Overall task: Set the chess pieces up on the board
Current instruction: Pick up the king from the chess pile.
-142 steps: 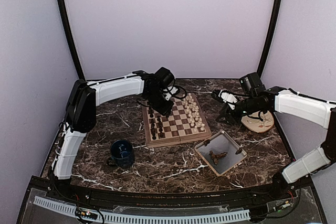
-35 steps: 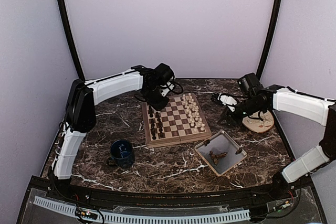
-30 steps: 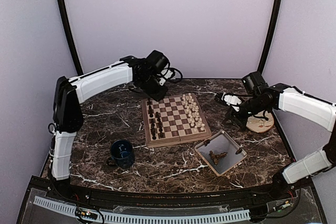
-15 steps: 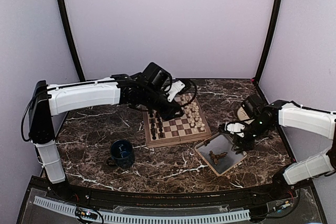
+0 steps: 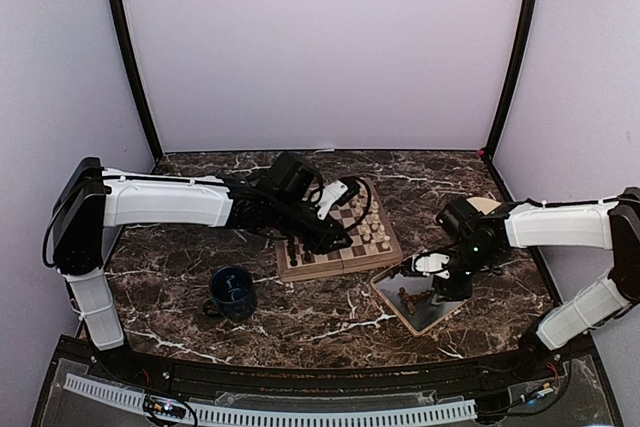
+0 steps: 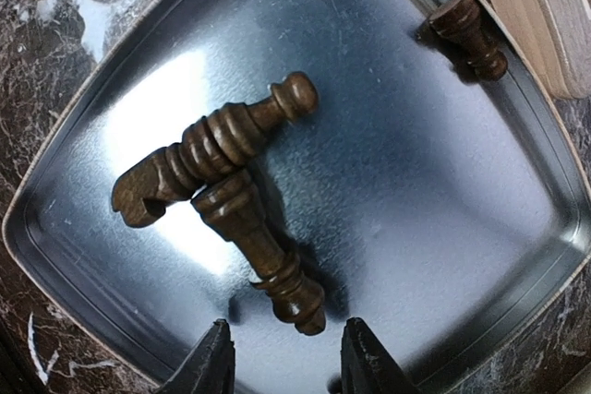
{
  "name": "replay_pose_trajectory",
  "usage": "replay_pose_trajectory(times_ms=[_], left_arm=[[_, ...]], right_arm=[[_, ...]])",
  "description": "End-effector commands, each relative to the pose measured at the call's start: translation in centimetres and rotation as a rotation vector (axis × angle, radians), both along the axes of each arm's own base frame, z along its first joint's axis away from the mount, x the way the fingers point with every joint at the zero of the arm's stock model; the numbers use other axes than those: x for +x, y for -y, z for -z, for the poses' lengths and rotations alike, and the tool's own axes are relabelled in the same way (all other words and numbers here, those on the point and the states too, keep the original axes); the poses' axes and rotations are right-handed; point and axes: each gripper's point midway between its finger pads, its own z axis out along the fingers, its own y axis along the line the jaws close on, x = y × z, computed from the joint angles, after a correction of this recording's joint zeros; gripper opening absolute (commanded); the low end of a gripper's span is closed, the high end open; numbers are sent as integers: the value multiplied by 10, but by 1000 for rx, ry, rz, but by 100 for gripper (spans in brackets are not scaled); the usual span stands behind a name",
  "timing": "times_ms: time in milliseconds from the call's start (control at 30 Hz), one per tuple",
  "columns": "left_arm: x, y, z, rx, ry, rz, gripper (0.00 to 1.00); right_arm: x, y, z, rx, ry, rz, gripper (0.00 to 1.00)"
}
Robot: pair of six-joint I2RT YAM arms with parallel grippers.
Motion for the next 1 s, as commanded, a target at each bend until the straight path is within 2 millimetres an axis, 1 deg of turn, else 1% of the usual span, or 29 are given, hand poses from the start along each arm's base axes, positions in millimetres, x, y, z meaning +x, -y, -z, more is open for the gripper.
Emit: replay_pose_trajectory(times_ms=[0,100,167,267,400,600,667,767,867,967], left_arm=[[-4,3,-37,-96,42,5,28],[-3,4,-37,-98,45,5,29],[-3,3,-36,-99,48,3,28],[-3,3,-34,-97,48,0,29],[-4,2,-32,-97,46,0,28],[-8,4,-32,-124,51,26,29],[-16,7,-31,-150,65,81,32],[-33,14,-32,-228,138,189,34],[-46,19,-34,-320,198,269,35],[-55,29,-34,-376,213,313,35]], right_arm=[[8,-10,2,4,36,-11,41],[9,-15,3,8,36,-21,40],[8,-19,4,11,27,-28,37],[5,-20,6,4,9,-40,31],[1,-18,9,-10,-4,-48,24],[-7,-17,1,1,-27,-51,12],[-9,-17,-5,8,-30,-52,9],[-10,-19,-17,26,-29,-55,6],[-10,-23,-29,52,-26,-50,5],[-9,-27,-41,78,-27,-41,5]])
